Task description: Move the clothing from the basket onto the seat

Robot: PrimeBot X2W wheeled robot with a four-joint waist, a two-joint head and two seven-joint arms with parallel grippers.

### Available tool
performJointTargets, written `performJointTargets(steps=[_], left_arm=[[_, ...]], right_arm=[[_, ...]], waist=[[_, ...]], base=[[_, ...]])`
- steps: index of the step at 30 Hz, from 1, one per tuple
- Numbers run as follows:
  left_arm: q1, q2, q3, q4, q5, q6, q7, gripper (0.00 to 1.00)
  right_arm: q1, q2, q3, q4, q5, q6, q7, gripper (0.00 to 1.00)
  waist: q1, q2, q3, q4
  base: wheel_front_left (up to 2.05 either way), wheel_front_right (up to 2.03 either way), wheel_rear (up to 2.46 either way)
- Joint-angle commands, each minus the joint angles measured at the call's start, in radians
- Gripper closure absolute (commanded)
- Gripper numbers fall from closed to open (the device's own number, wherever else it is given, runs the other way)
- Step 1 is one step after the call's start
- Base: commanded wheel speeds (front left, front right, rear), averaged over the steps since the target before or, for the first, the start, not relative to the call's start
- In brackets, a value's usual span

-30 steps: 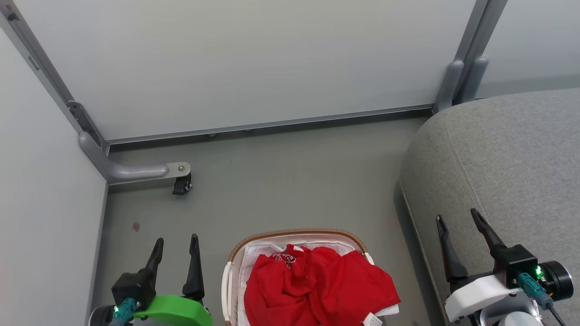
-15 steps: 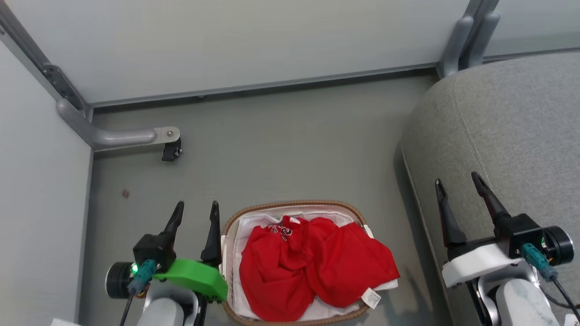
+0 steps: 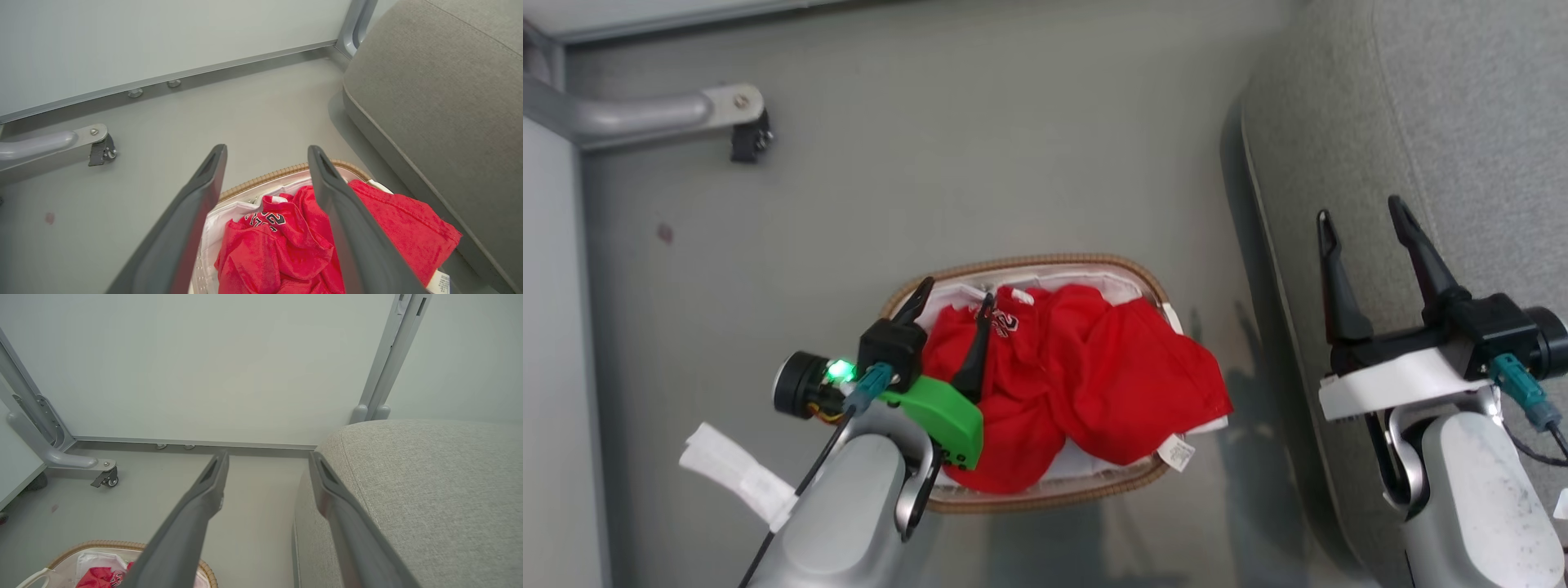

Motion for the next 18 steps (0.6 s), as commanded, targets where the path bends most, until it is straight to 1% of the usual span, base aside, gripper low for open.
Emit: performJointTargets(steps=[1, 8, 12, 18], left_arm=[[-0.04, 0.007, -0.021, 0.015, -0.006, -0.003, -0.001, 0.0], [-0.15, 0.007, -0.14, 0.138, -0.041, 0.014, -0.001, 0.0], [-0.198, 0.007, -0.19, 0.21, -0.07, 0.034, -0.001, 0.0], [-0.243, 0.007, -0.242, 0.278, -0.113, 0.044, -0.001, 0.0]], right_arm=[[-0.027, -0.003, 0.0, -0.011, 0.011, 0.0, -0.004, 0.0], [-0.096, -0.003, 0.019, -0.036, 0.043, 0.0, -0.003, 0.0], [-0.118, -0.003, 0.025, -0.047, 0.061, 0.0, -0.003, 0.0], [-0.132, -0.003, 0.034, -0.051, 0.076, 0.0, -0.003, 0.0]], waist=[[-0.0001, 0.0, 0.154, -0.058], [-0.0001, 0.0, 0.276, -0.095], [-0.0001, 0.0, 0.322, -0.113], [-0.0001, 0.0, 0.369, -0.131]], base=[[0.0, 0.0, 0.0], [0.0, 0.0, 0.0], [0.0, 0.0, 0.0], [0.0, 0.0, 0.0]])
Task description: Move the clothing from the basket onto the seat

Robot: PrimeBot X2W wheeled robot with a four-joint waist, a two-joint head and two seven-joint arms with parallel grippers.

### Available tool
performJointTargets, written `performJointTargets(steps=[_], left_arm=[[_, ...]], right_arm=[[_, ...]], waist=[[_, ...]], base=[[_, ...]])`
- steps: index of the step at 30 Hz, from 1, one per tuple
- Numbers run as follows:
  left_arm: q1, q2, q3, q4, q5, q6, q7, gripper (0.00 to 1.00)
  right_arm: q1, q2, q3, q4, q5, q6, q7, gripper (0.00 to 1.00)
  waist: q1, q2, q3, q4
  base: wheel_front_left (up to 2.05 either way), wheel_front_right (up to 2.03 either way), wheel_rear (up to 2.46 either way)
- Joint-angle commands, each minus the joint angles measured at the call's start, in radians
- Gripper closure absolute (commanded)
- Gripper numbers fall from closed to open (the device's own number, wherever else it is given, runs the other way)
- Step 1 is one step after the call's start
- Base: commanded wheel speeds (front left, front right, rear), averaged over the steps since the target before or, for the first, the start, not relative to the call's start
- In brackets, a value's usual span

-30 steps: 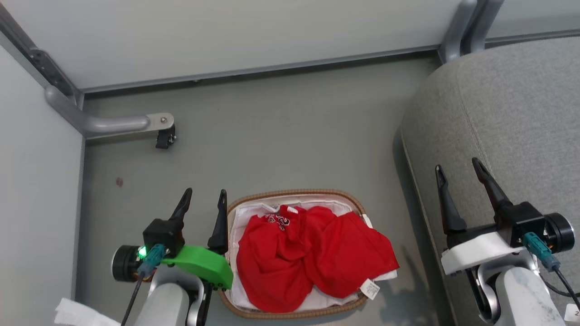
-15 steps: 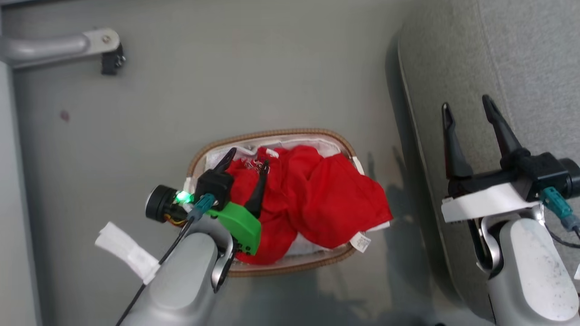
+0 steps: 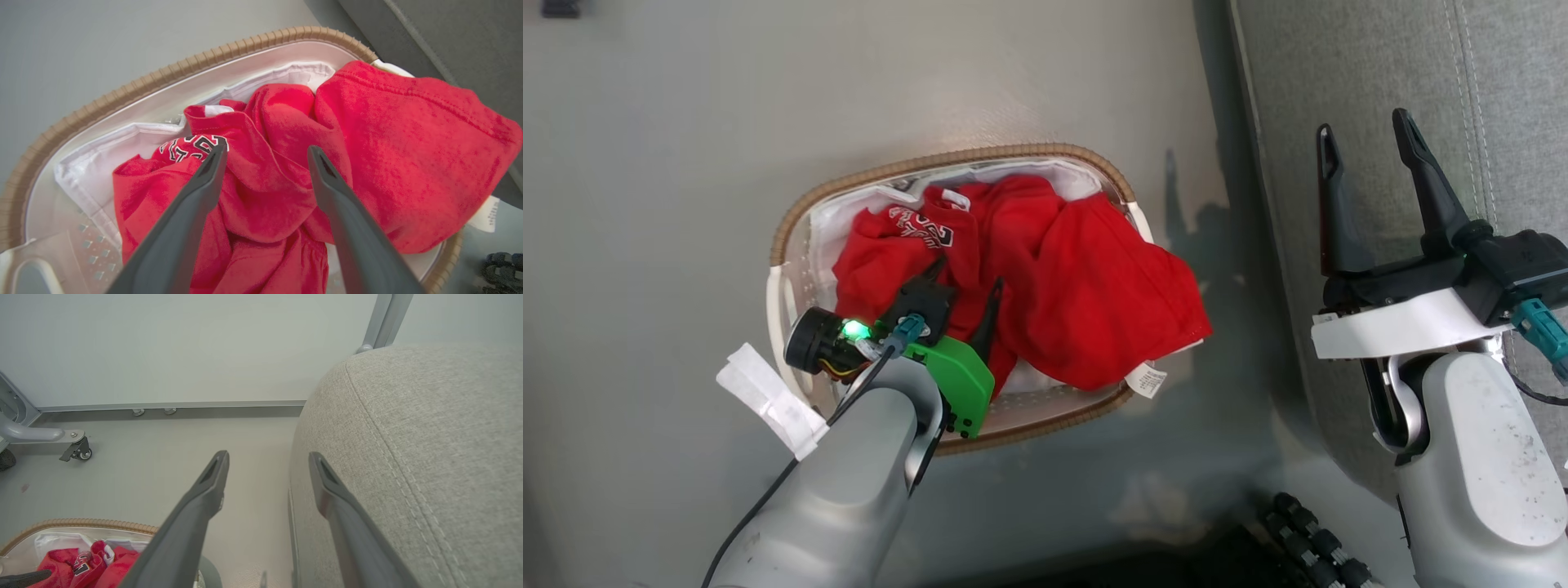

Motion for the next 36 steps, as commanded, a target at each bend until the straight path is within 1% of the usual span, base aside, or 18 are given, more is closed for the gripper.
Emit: performJointTargets(steps=[1, 6, 11, 13, 15, 19, 20, 22, 24, 25, 30, 36], left_arm=[[-0.025, 0.008, -0.008, 0.013, -0.01, 0.009, -0.001, 0.0], [-0.059, 0.008, -0.029, 0.064, -0.043, 0.031, -0.001, 0.0], [-0.092, 0.008, -0.008, 0.119, -0.077, 0.091, -0.001, 0.0], [-0.106, 0.008, -0.006, 0.144, -0.086, 0.108, -0.001, 0.0], [-0.117, 0.007, -0.007, 0.169, -0.095, 0.113, -0.001, 0.0], [-0.129, 0.007, -0.016, 0.212, -0.119, 0.102, 0.012, 0.0], [-0.132, 0.007, -0.018, 0.218, -0.123, 0.102, 0.012, 0.15], [-0.137, 0.007, -0.024, 0.229, -0.135, 0.099, 0.014, 0.53], [-0.136, 0.007, -0.034, 0.234, -0.147, 0.098, 0.014, 0.78], [-0.134, 0.007, -0.04, 0.234, -0.154, 0.096, 0.014, 1.0], [-0.117, 0.007, -0.061, 0.242, -0.179, 0.094, 0.012, 1.0], [-0.087, 0.007, -0.076, 0.242, -0.2, 0.082, 0.002, 1.0]], right_arm=[[-0.015, -0.003, 0.002, -0.005, 0.01, 0.0, -0.002, 0.0], [-0.022, -0.003, 0.003, -0.009, 0.017, 0.0, -0.002, 0.0], [-0.023, -0.003, 0.008, -0.007, 0.019, 0.0, -0.002, 0.0], [-0.024, -0.003, 0.011, -0.005, 0.021, 0.0, -0.002, 0.0], [-0.024, -0.003, 0.017, -0.005, 0.024, 0.0, -0.002, 0.0], [-0.023, -0.003, 0.027, -0.003, 0.026, 0.0, -0.002, 0.0], [-0.023, -0.003, 0.028, -0.002, 0.026, 0.0, -0.002, 0.0], [-0.022, -0.003, 0.032, 0.001, 0.028, 0.0, -0.002, 0.0], [-0.02, -0.003, 0.036, 0.005, 0.029, 0.0, -0.002, 0.0], [-0.018, -0.003, 0.037, 0.008, 0.028, 0.0, -0.002, 0.0], [-0.008, -0.003, 0.039, 0.024, 0.021, 0.0, -0.002, 0.0], [0.008, -0.003, 0.032, 0.039, 0.009, 0.0, -0.002, 0.0]], waist=[[-0.0002, -0.0001, 0.056, -0.041], [-0.0002, -0.0001, 0.085, -0.05], [-0.0002, -0.0001, 0.102, -0.053], [-0.0002, -0.0001, 0.106, -0.054], [-0.0002, -0.0001, 0.108, -0.056], [-0.0002, -0.0001, 0.111, -0.06], [-0.0002, -0.0001, 0.111, -0.061], [-0.0002, -0.0001, 0.109, -0.063], [-0.0002, -0.0001, 0.105, -0.064], [-0.0002, -0.0001, 0.101, -0.065], [-0.0002, -0.0001, 0.071, -0.062], [-0.0002, -0.0001, -0.004, -0.049]], base=[[0.0, 0.0, 0.0], [0.0, 0.0, 0.0], [0.0, 0.0, 0.0], [0.0, 0.0, 0.0], [0.0, 0.0, 0.0], [0.0, 0.0, 0.0], [0.0, 0.0, 0.0], [0.0, 0.0, 0.0], [0.0, 0.0, 0.0], [0.0, 0.0, 0.0], [0.0, 0.0, 0.0], [0.0, 0.0, 0.0]])
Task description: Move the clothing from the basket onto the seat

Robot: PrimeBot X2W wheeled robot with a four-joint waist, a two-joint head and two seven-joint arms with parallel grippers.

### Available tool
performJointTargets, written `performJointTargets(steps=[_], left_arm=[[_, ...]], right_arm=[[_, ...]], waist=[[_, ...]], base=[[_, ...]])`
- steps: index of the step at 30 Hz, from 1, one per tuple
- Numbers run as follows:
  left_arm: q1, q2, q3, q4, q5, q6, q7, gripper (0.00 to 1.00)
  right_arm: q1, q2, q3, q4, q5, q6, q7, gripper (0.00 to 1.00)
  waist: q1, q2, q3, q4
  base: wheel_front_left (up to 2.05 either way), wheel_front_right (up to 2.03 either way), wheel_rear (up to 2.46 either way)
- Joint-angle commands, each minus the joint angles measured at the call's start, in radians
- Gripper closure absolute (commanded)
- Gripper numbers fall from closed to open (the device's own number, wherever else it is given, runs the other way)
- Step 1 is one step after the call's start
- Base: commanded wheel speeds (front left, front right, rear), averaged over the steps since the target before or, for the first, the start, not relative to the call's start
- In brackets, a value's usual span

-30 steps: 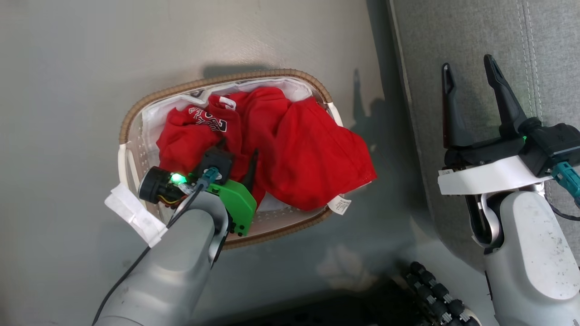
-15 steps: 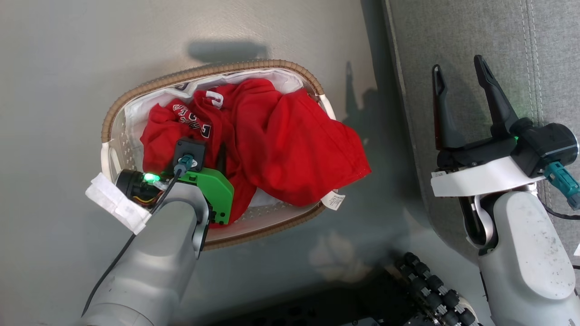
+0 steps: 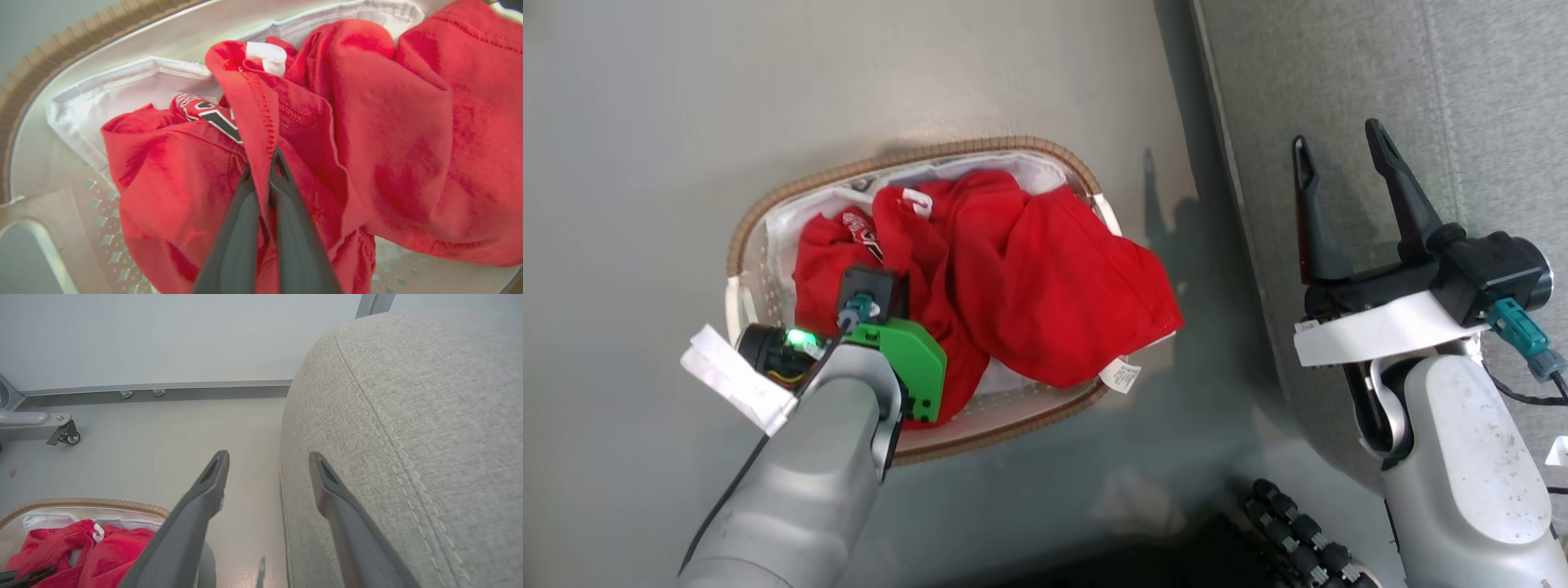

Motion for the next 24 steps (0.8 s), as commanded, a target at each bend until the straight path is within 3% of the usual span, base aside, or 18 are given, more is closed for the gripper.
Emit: performJointTargets(steps=[1, 12, 24], left_arm=[[0.022, 0.006, -0.004, 0.0, -0.004, -0.005, -0.006, 1.0], [0.132, 0.012, -0.007, -0.101, 0.04, -0.029, -0.009, 1.0], [0.249, 0.086, 0.041, -0.357, 0.141, -0.04, -0.009, 1.0]], right_arm=[[0.014, -0.003, -0.004, 0.007, -0.01, 0.0, -0.002, 0.0], [0.095, -0.003, -0.043, 0.038, -0.073, 0.0, -0.002, 0.0], [0.239, -0.004, -0.045, 0.061, -0.105, 0.0, -0.002, 0.0]], waist=[[-0.0001, 0.0, -0.053, 0.013], [-0.0001, 0.0, -0.301, 0.084], [-0.0001, 0.0, -0.598, 0.139]], base=[[0.0, 0.0, 0.0], [0.0, 0.0, 0.0], [0.0, 0.0, 0.0]])
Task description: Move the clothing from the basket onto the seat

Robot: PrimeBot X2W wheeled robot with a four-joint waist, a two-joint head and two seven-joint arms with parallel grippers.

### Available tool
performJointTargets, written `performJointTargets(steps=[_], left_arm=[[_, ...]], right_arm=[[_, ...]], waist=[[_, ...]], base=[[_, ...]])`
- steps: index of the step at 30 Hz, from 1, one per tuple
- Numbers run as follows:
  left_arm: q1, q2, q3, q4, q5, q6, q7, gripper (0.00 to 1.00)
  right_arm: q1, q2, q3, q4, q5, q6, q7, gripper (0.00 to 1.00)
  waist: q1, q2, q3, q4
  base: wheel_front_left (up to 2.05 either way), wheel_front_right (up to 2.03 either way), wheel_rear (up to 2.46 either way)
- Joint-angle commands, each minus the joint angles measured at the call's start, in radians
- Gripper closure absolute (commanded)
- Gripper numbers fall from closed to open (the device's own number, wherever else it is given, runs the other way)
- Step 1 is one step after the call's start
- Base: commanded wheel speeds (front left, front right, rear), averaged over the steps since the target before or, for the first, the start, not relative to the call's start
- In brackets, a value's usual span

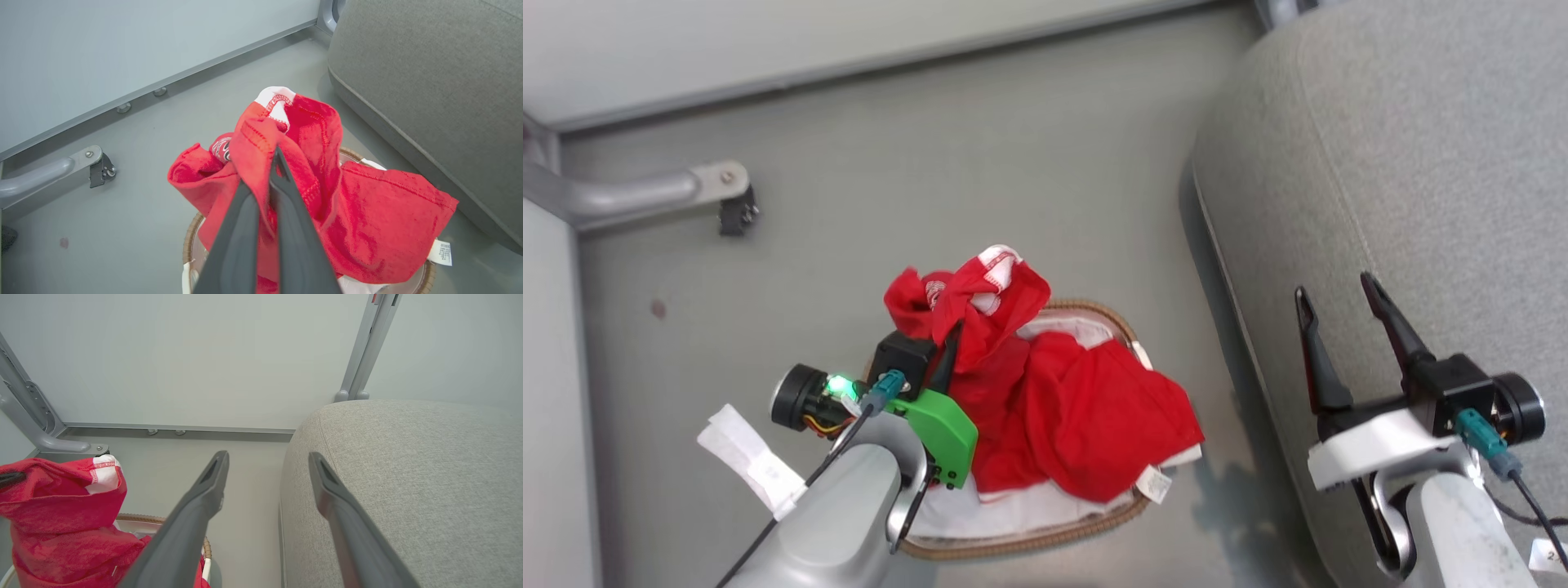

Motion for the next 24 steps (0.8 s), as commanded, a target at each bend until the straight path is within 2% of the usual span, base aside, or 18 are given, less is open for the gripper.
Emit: performJointTargets(steps=[1, 12, 24], left_arm=[[0.021, 0.017, 0.009, -0.025, 0.013, -0.003, -0.003, 1.0], [-0.083, 0.084, 0.007, -0.201, 0.096, -0.035, -0.003, 1.0], [-0.27, 0.093, -0.045, -0.313, 0.148, -0.084, 0.059, 1.0]], right_arm=[[0.031, -0.004, -0.001, 0.005, -0.007, 0.0, -0.002, 0.0], [0.123, -0.004, 0.012, 0.019, -0.022, 0.0, -0.002, 0.0], [0.147, -0.004, 0.032, 0.019, -0.035, 0.0, -0.002, 0.0]], waist=[[0.0001, 0.0, -0.155, 0.047], [0.0001, 0.0, -0.303, 0.05], [0.0001, 0.0, -0.367, 0.073]], base=[[0.0, 0.0, 0.0], [0.0, 0.0, 0.0], [0.0, 0.0, 0.0]])
